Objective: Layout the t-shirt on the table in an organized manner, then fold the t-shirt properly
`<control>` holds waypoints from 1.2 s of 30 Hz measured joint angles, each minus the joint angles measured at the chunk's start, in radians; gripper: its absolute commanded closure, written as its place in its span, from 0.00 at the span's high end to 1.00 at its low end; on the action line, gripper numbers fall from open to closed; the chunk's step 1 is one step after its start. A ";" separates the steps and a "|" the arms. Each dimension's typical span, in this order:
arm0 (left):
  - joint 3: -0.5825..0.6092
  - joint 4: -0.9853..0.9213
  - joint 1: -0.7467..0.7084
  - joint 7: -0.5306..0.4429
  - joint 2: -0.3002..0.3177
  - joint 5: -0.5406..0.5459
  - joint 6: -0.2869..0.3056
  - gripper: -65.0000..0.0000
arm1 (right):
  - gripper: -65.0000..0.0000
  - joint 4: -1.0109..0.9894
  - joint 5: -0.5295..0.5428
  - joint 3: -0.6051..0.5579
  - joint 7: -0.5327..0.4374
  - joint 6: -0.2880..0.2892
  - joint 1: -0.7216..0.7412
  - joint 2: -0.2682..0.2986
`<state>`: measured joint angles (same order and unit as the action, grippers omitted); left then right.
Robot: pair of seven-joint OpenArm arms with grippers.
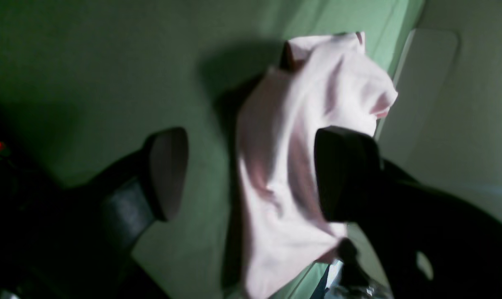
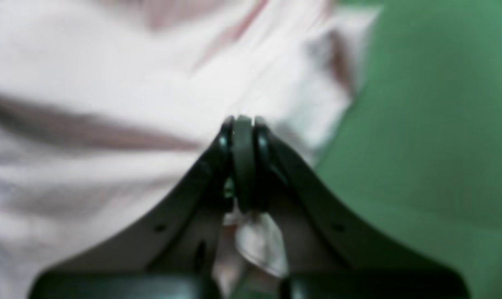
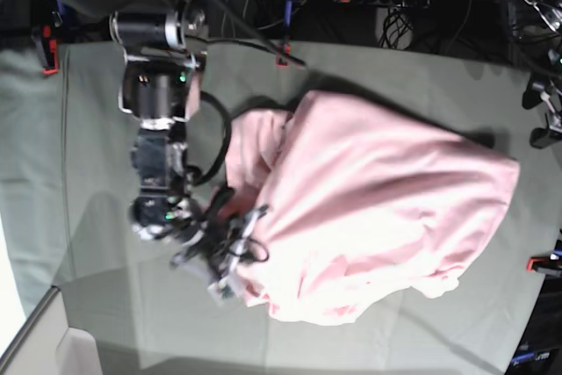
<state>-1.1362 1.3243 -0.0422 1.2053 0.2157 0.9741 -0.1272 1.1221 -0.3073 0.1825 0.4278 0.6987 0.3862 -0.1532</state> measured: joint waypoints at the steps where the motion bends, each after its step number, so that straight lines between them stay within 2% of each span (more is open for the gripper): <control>1: 0.000 0.000 0.001 0.000 0.000 0.006 0.001 0.70 | 0.00 0.063 0.000 0.001 0.014 0.000 -0.021 0.000; 5: 0.002 0.000 0.000 0.000 0.000 0.069 0.012 0.70 | 0.00 0.324 0.005 0.078 0.085 0.007 -0.124 0.025; 9: 0.003 0.000 0.018 -0.001 -0.010 0.101 0.019 0.70 | 0.00 0.510 0.004 0.230 0.131 0.007 -0.206 0.033; 12: 0.007 0.000 0.055 0.001 -0.039 0.102 0.018 0.70 | 0.00 0.584 0.008 0.372 0.141 0.008 -0.252 0.042; 18: 0.154 -0.003 0.078 -0.012 -0.071 0.104 0.017 0.71 | 0.00 0.613 0.000 0.635 0.137 0.004 -0.318 0.097; 20: 0.208 -0.007 0.099 -0.012 -0.091 0.104 0.016 0.71 | 0.00 0.605 -0.001 0.677 0.142 0.003 -0.352 0.102; 23: 0.272 -0.007 0.130 -0.013 -0.131 0.102 0.015 0.71 | 0.00 0.575 0.000 0.680 0.140 0.004 -0.401 0.096; 26: 0.350 -0.007 0.149 -0.012 -0.165 0.036 -0.005 0.71 | 0.01 0.574 0.000 0.676 0.146 0.004 -0.408 0.087; 28: 0.400 -0.006 0.156 -0.017 -0.195 -0.028 -0.011 0.71 | 0.10 0.581 0.001 0.674 0.136 0.003 -0.403 0.090; 30: 0.462 -0.002 0.159 -0.016 -0.237 -0.079 -0.014 0.72 | 0.26 0.610 0.004 0.674 0.138 0.004 -0.408 0.092; 32: 0.520 0.002 0.158 -0.011 -0.284 -0.122 -0.015 0.78 | 0.41 0.660 0.011 0.674 0.136 0.003 -0.431 0.103; 34: 0.576 0.002 0.153 -0.010 -0.312 -0.172 -0.015 0.84 | 0.51 0.702 -0.004 0.681 0.146 0.003 -0.438 0.106; 36: 0.618 0.002 0.148 -0.010 -0.322 -0.196 -0.015 0.88 | 0.56 0.740 0.023 0.680 0.148 0.003 -0.434 0.103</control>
<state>-0.5179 1.3262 0.1055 1.1957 -0.1059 0.7776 -0.1425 1.8618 -0.2844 0.8627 0.5762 0.7021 -0.0475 -0.0498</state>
